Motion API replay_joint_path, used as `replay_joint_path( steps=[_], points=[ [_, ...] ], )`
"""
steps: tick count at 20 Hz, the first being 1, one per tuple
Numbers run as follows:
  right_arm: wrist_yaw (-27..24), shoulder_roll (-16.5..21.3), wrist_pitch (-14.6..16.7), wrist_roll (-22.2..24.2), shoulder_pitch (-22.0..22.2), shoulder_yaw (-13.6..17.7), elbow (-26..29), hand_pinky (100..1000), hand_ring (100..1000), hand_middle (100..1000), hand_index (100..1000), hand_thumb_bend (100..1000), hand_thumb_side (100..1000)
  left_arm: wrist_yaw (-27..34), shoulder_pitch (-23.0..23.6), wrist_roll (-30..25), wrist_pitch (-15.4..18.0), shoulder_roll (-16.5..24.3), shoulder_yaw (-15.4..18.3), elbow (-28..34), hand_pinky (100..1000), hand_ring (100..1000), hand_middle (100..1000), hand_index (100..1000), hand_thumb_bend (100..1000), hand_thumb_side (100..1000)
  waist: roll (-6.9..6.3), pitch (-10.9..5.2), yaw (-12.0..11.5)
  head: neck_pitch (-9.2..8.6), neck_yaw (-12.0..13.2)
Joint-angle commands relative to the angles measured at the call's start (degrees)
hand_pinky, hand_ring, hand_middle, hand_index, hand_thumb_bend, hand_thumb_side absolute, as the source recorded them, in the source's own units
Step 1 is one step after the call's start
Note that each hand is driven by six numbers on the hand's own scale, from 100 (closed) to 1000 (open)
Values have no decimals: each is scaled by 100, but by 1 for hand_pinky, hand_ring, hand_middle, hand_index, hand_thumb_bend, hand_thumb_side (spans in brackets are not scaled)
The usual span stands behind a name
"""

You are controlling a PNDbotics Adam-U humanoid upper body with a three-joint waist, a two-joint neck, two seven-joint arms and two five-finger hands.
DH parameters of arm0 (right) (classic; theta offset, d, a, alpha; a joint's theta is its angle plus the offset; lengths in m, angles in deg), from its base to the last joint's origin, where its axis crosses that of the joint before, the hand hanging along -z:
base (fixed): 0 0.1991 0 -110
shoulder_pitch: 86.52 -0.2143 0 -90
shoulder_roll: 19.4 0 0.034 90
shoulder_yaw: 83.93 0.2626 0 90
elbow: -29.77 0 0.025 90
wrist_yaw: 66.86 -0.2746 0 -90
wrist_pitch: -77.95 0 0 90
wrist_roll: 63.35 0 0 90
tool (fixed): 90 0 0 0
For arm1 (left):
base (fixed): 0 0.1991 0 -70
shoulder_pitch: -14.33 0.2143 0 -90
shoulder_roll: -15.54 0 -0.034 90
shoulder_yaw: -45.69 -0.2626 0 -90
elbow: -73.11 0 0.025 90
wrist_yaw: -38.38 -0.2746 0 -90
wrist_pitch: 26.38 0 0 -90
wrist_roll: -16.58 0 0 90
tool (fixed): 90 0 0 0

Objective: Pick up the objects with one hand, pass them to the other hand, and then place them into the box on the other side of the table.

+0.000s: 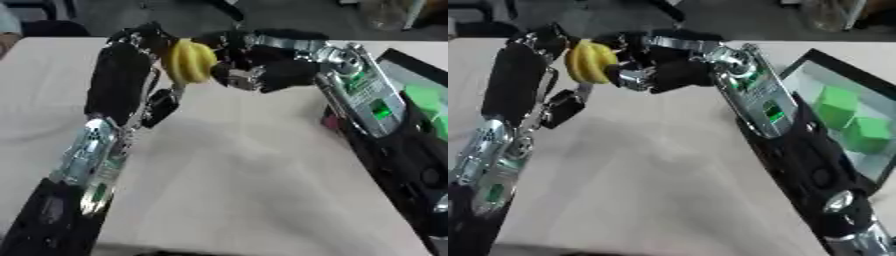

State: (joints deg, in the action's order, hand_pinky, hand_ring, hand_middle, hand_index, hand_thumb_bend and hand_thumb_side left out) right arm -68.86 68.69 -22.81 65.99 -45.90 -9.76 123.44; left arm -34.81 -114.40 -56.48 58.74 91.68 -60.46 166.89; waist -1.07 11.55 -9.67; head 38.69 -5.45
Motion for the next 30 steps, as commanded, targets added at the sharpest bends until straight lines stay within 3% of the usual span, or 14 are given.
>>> replay_joint_path(
  steps=[1,9,30],
  points=[
    [51,80,45,-300,-68,85,187,1000,1000,1000,1000,100,464,-141,-50,304,-99,32,-20,262,602,508,465,607,208,100,45,-152,6,-25,-70],
    [134,61,54,-697,-44,25,179,1000,1000,1000,1000,100,472,-194,-6,755,-165,28,-93,285,587,495,454,595,224,100,33,-155,2,-51,-100],
    [133,5,-4,-389,-143,-15,-65,1000,1000,1000,1000,100,529,-822,-55,780,-62,-51,-165,345,576,497,461,588,262,100,38,-137,-39,-92,-191]
  ],
)
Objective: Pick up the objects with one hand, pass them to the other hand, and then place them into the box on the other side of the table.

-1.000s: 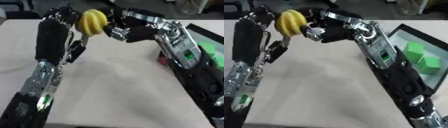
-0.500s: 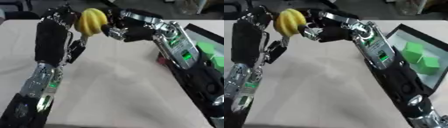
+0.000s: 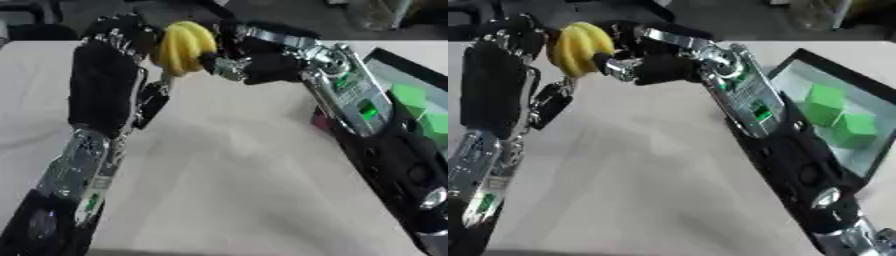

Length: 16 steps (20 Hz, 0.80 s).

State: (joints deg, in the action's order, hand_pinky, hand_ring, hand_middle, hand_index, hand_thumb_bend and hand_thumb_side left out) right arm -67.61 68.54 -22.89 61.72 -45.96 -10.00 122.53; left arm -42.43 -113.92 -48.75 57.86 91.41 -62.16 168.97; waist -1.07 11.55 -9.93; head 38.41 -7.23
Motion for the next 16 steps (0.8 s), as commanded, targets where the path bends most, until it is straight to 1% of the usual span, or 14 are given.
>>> replay_joint_path(
  steps=[1,9,10,15,16],
  points=[
    [0,17,1,46,-142,8,23,1000,1000,1000,1000,100,528,-69,-104,7,30,-27,2,134,576,498,462,588,263,100,39,-135,-15,-61,-16],
    [24,10,6,121,-153,-18,4,1000,1000,1000,1000,100,524,-140,-132,53,84,-45,-18,120,576,498,463,588,263,100,48,-125,-26,-55,-29],
    [35,10,6,130,-153,-24,-4,1000,1000,1000,1000,100,497,-156,-143,68,103,-45,-25,124,576,500,465,588,265,100,49,-126,-28,-50,-40],
    [29,-13,-62,100,-150,-25,-92,1000,1000,1000,1000,100,445,-213,-163,169,244,-53,-47,111,577,503,468,591,266,100,54,-133,-35,-32,-57],
    [4,-18,-84,71,-151,-22,-109,1000,1000,986,1000,100,433,-213,-162,183,269,-54,-48,102,577,503,468,591,266,100,54,-135,-37,-26,-59]
  ],
)
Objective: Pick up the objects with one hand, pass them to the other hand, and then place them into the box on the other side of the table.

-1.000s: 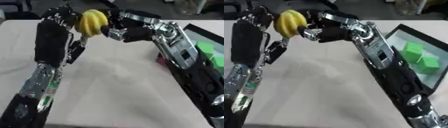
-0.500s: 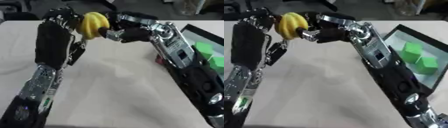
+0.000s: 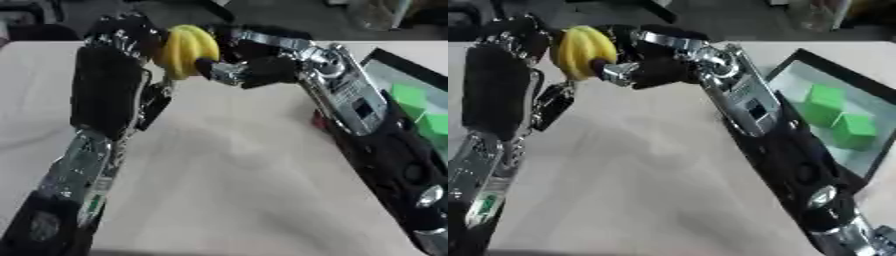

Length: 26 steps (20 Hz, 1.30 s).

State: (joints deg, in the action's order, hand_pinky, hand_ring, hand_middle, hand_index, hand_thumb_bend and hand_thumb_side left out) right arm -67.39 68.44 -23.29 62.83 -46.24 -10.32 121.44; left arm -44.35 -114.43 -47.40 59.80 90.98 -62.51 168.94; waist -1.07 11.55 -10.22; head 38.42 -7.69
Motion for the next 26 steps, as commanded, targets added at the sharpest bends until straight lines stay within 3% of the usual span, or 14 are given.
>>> replay_joint_path(
  steps=[1,5,11,12,15,17,19,20,22,26],
  points=[
    [-45,-11,-70,-75,-123,13,-18,1000,1000,947,1000,100,406,-16,-109,59,95,-12,-15,96,578,503,468,593,264,100,54,-137,-9,-19,-17],
    [-182,-25,-243,-272,-121,30,-111,1000,1000,818,968,100,317,43,-107,143,195,-15,-29,83,579,507,472,602,282,100,55,-142,-15,-12,-36],
    [-364,-18,-394,-430,-128,8,-120,1000,1000,811,960,100,317,107,-104,230,274,-14,-24,49,579,507,472,602,283,100,58,-143,-18,-10,-43],
    [-388,-38,-418,-454,-114,29,-141,970,918,684,804,100,295,123,-100,240,288,-18,-32,47,584,509,473,608,379,100,56,-142,-17,-9,-43],
    [-634,-121,-567,-567,-92,94,-244,973,920,683,783,100,271,241,-64,240,398,-25,-52,-10,589,511,475,613,432,100,48,-145,-15,1,-55],
    [-850,-127,-647,-585,-89,94,-255,976,935,735,766,100,260,280,-52,209,426,-22,-44,-52,596,516,480,619,482,100,43,-146,-14,3,-58],
    [-1075,-117,-736,-607,-88,88,-252,978,940,772,696,100,259,260,-49,149,419,-23,-31,-90,609,526,490,628,550,100,39,-147,-12,3,-62],
    [-1186,-112,-784,-630,-88,87,-250,979,938,759,675,100,261,237,-51,118,413,-25,-26,-102,613,529,493,631,571,100,38,-148,-11,2,-64],
    [-1403,-100,-904,-697,-82,84,-277,978,915,633,547,100,256,177,-50,51,399,-32,-18,-122,628,547,511,646,655,100,34,-147,-10,6,-79],
    [-1809,-76,-1158,-782,-88,90,-294,977,884,546,490,100,270,67,-46,-88,361,-47,-6,-158,636,559,524,655,693,100,29,-146,-7,12,-90]
  ],
)
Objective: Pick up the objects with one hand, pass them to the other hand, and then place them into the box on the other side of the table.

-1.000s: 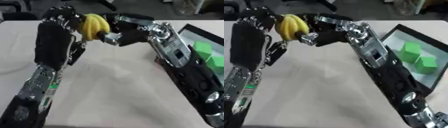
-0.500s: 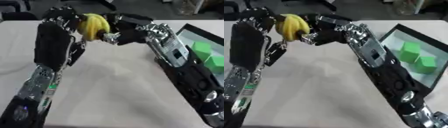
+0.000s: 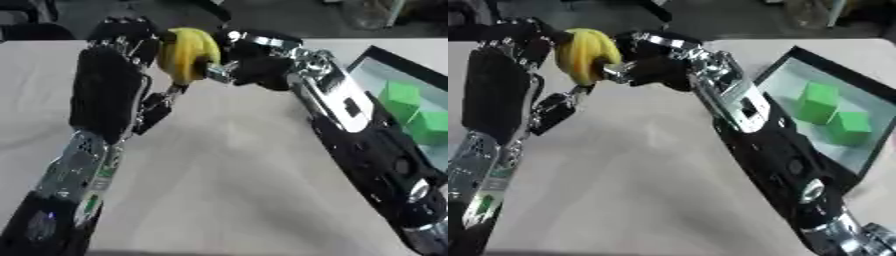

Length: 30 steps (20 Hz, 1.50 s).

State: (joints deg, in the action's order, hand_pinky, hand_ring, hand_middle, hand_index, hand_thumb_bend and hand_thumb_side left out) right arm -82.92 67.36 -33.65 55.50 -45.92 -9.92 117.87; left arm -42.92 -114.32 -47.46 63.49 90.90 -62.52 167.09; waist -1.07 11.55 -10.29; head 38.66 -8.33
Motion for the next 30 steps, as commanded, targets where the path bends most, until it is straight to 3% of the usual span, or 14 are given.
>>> replay_joint_path(
  steps=[1,5,12,20,30],
  points=[
    [-345,42,-159,-62,-119,47,73,978,877,537,484,100,271,-92,-54,-106,-17,-39,-3,22,637,561,527,657,712,100,29,-145,1,-13,-26],
    [-549,71,-239,-41,-111,37,127,980,864,527,476,100,269,-146,-48,-172,-64,-42,13,12,646,578,549,676,781,100,29,-142,3,-18,-25],
    [-704,106,-345,-86,-97,68,191,972,834,507,462,100,261,-439,-37,-407,-443,-39,155,-8,707,700,692,835,992,100,30,-149,4,-24,-15],
    [-763,162,-405,-194,-71,101,259,973,830,501,462,100,259,-376,-12,-157,-1085,7,230,114,725,722,722,890,1000,100,37,-161,11,-38,9],
    [-891,300,-416,-326,-6,199,373,971,828,503,468,100,272,147,177,10,-1442,300,470,53,723,711,701,872,1000,100,42,-192,47,-8,17]
  ],
)
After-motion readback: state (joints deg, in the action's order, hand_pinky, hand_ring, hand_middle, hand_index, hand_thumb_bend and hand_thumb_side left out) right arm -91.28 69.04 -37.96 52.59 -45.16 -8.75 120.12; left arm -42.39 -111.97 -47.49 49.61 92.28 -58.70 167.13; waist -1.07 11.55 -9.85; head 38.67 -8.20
